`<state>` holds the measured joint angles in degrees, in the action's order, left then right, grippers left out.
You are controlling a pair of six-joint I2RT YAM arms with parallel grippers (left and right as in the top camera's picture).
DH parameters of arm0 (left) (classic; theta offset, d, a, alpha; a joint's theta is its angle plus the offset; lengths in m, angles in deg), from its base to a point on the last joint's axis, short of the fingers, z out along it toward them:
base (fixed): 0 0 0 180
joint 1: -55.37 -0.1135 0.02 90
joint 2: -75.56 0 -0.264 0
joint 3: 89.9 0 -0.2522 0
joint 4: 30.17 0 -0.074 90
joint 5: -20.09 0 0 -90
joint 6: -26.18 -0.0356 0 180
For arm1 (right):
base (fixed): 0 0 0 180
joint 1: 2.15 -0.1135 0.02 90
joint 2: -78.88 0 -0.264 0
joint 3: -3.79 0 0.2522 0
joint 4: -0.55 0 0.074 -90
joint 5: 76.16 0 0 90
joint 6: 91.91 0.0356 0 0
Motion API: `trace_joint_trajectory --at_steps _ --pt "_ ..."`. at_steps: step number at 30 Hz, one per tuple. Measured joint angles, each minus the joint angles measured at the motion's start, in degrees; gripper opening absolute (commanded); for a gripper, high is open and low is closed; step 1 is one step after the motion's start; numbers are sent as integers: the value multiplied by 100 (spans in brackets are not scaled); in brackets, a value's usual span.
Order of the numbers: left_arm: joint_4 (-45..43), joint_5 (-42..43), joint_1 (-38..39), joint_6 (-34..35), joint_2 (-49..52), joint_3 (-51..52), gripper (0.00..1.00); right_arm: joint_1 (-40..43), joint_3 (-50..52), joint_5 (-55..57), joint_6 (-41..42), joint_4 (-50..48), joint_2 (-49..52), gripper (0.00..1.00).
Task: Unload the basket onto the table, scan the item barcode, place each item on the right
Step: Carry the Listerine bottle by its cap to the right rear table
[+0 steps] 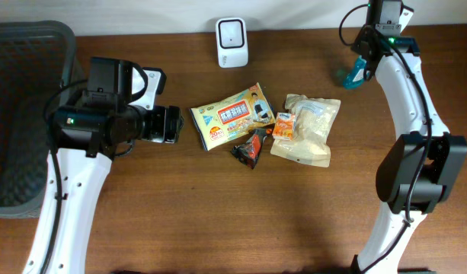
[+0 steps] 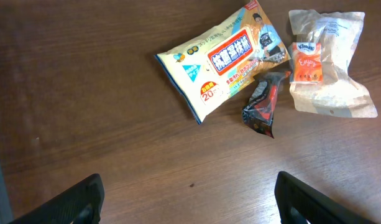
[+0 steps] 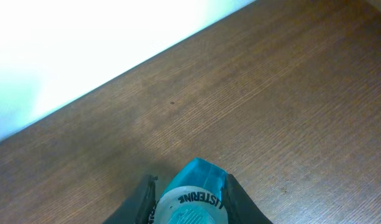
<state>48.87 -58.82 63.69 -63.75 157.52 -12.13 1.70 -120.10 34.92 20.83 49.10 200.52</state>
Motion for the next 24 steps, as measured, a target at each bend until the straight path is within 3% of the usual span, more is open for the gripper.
trace_joint_trajectory --at_steps 24 --pt "-39 0 0 -2 0 0 86 -22 199 -146 146 76 57 23"
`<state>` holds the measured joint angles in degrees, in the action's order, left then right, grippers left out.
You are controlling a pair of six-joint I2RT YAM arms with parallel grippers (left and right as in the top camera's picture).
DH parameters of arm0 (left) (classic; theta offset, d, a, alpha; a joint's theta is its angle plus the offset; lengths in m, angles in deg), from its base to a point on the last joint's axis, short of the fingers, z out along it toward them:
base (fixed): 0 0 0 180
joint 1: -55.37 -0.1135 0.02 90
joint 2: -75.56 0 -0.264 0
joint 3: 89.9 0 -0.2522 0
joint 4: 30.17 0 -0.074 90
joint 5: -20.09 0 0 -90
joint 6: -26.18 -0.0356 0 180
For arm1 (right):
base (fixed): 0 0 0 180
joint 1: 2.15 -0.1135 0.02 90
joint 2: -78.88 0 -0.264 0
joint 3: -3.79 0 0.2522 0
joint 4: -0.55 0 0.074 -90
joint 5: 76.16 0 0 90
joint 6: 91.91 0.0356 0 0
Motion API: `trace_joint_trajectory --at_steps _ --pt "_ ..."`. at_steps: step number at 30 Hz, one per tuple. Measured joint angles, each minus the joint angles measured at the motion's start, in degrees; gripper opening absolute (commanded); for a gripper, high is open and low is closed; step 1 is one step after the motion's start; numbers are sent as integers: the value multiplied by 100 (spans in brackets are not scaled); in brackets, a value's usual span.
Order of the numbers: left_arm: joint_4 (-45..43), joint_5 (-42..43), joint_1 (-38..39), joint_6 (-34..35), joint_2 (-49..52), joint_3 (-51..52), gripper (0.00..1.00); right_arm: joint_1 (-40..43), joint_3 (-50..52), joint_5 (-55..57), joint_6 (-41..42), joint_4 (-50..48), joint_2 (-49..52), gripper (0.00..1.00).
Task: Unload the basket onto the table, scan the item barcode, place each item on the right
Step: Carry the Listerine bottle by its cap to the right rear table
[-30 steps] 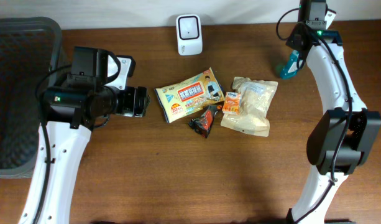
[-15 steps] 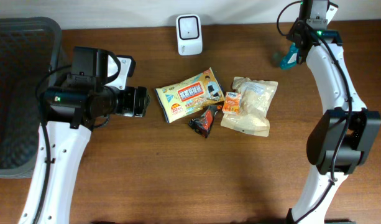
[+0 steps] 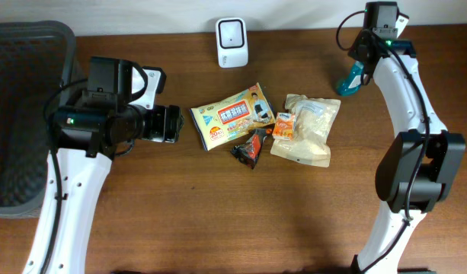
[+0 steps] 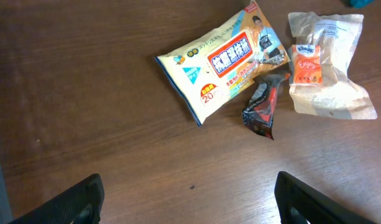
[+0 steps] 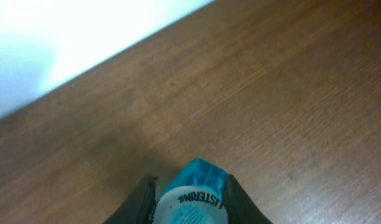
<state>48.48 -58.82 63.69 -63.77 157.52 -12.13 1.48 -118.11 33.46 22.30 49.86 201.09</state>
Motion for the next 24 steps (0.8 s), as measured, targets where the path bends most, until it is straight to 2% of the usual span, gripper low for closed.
trace_joint_trajectory --at_steps 3,8,11,14,17,23,24 --pt "2 0 0 2 0 0 86 0 39 28 74 -52 0 33" --pt "2 0 0 2 0 0 86 0 105 24 131 81 -2 40" --pt "2 0 0 2 0 0 86 0 186 26 146 173 -2 55" --pt "2 0 0 0 0 0 86 0 188 17 101 212 -24 66" --pt "4 0 0 2 0 0 86 0 188 20 28 214 -109 83" --pt "20 0 0 0 0 0 87 0 188 20 -39 289 -334 87" --pt "22 0 0 2 0 0 87 0 186 20 -39 328 -402 90"
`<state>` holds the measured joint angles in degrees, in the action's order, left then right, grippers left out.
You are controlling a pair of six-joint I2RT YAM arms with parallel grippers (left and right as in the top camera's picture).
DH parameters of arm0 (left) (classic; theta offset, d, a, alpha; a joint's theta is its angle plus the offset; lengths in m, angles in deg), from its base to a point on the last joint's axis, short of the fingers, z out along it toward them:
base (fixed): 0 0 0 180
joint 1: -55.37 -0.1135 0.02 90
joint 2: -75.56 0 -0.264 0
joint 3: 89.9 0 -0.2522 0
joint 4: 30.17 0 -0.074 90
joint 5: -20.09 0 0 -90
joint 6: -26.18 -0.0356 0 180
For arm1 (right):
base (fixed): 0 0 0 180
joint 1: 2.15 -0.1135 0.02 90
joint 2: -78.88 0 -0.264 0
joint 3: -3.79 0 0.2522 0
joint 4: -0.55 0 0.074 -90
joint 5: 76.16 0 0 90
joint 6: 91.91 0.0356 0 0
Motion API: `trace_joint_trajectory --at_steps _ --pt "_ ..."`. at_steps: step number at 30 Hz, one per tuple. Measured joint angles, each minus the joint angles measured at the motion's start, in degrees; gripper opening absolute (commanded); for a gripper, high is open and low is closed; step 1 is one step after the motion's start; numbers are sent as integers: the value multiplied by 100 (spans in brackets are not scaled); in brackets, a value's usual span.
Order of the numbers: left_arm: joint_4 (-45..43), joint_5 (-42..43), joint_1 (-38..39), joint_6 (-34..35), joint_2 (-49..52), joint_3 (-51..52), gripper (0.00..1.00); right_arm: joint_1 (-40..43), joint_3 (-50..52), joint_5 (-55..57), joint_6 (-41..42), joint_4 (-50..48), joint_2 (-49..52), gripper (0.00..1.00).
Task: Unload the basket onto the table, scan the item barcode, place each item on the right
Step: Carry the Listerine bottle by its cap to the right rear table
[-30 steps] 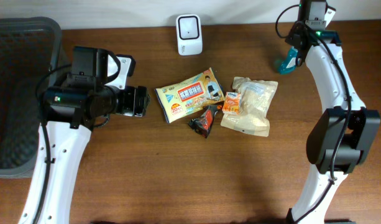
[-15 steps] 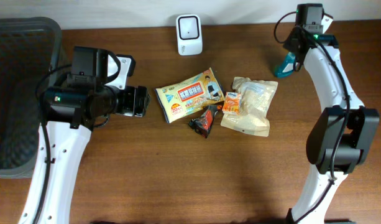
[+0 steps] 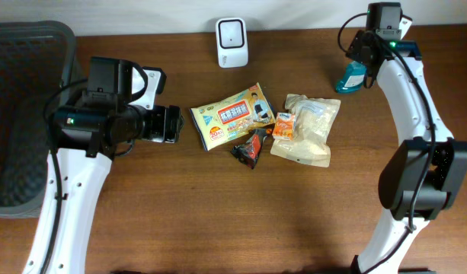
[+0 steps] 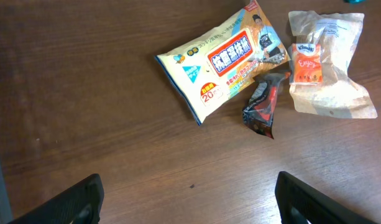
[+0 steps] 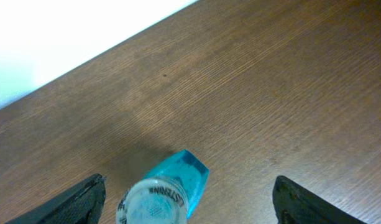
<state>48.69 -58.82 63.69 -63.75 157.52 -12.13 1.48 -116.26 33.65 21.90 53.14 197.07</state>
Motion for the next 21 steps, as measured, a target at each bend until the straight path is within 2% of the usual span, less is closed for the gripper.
trace_joint_trajectory --at_steps 2,5,10,17,21 --pt "-2 0 0 -2 0 0 87 0 -31 0 -11 92 -83 95" --pt "-2 0 0 -4 0 0 100 0 -144 -17 -7 273 -291 100" --pt "7 22 0 22 0 0 99 0 -280 -118 -4 922 -1150 99" --pt "74 289 0 22 0 0 99 0 -404 -501 251 2931 -2868 99" --pt "323 350 0 24 0 0 99 0 -428 -909 431 3797 -3469 99"
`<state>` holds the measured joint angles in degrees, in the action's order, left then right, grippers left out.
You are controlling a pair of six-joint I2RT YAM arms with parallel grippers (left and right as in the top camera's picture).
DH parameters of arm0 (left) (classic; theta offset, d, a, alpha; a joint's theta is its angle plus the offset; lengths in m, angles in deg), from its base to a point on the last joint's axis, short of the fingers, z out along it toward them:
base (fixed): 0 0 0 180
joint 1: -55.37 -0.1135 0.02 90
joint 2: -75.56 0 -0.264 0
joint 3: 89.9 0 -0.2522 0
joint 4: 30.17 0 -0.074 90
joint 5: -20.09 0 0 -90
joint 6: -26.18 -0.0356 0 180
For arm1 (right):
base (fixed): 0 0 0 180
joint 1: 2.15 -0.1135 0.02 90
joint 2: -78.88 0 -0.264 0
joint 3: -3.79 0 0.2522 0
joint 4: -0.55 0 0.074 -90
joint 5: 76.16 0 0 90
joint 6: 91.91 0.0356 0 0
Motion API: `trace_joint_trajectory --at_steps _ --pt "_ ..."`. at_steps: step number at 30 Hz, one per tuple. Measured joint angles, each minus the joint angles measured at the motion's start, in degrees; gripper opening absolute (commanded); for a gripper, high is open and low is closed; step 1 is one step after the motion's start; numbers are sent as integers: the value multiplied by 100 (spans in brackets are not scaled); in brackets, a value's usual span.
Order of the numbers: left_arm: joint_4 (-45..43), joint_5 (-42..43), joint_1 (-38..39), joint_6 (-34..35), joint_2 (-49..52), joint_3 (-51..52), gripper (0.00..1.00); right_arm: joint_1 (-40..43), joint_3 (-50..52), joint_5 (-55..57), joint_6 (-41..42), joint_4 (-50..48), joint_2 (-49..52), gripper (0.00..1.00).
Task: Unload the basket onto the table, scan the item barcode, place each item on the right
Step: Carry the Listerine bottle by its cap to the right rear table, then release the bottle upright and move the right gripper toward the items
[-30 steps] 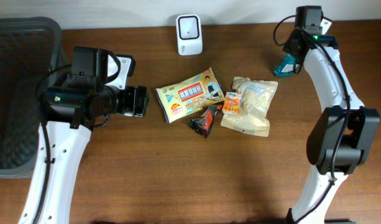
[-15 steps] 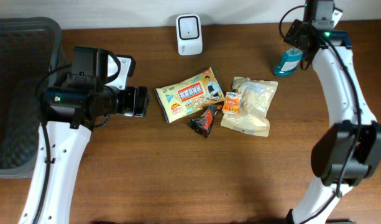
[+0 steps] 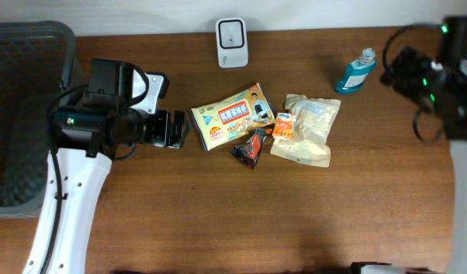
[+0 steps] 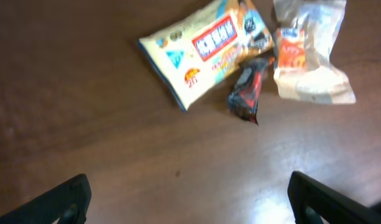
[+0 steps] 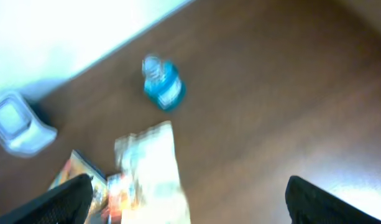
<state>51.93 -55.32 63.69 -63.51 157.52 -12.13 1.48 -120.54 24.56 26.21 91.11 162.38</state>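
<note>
A white scanner (image 3: 231,33) stands at the table's back edge. A blue mouthwash bottle (image 3: 355,71) stands upright by itself at the back right, also in the right wrist view (image 5: 163,87). My right gripper (image 5: 190,199) is open and empty, raised well to the right of the bottle, and blurred. In the middle lie a yellow wipes pack (image 3: 233,116), a black-red sachet (image 3: 251,147) and a clear bag (image 3: 309,129) with an orange tissue pack. My left gripper (image 3: 172,129) is open just left of the wipes pack (image 4: 199,46), holding nothing.
A dark mesh basket (image 3: 20,114) fills the far left. The white wall runs along the table's back edge. Bare brown tabletop (image 3: 241,221) lies in front of the items.
My right gripper, then open right over the standing bottle, is now far to the right and higher. My left gripper has shifted slightly toward the wipes pack.
My right gripper was shut on the blue bottle, held tilted at the back right, and still held it at the following moment. Then it stood open with the bottle upright on the table. Now it is drawn away and the bottle stands alone.
</note>
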Motion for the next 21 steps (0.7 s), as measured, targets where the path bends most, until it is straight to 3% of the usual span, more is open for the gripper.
trace_joint_trajectory --at_steps 10,16,21 --pt "496 608 0 0 0 0 99 0 79 -1508 -168 1464 -267 99" --pt "824 1064 0 0 0 0 99 -337 798 -1963 -249 1443 -199 99" --pt "863 1180 0 0 0 0 99 -1117 1329 -2382 -260 1001 -151 99"
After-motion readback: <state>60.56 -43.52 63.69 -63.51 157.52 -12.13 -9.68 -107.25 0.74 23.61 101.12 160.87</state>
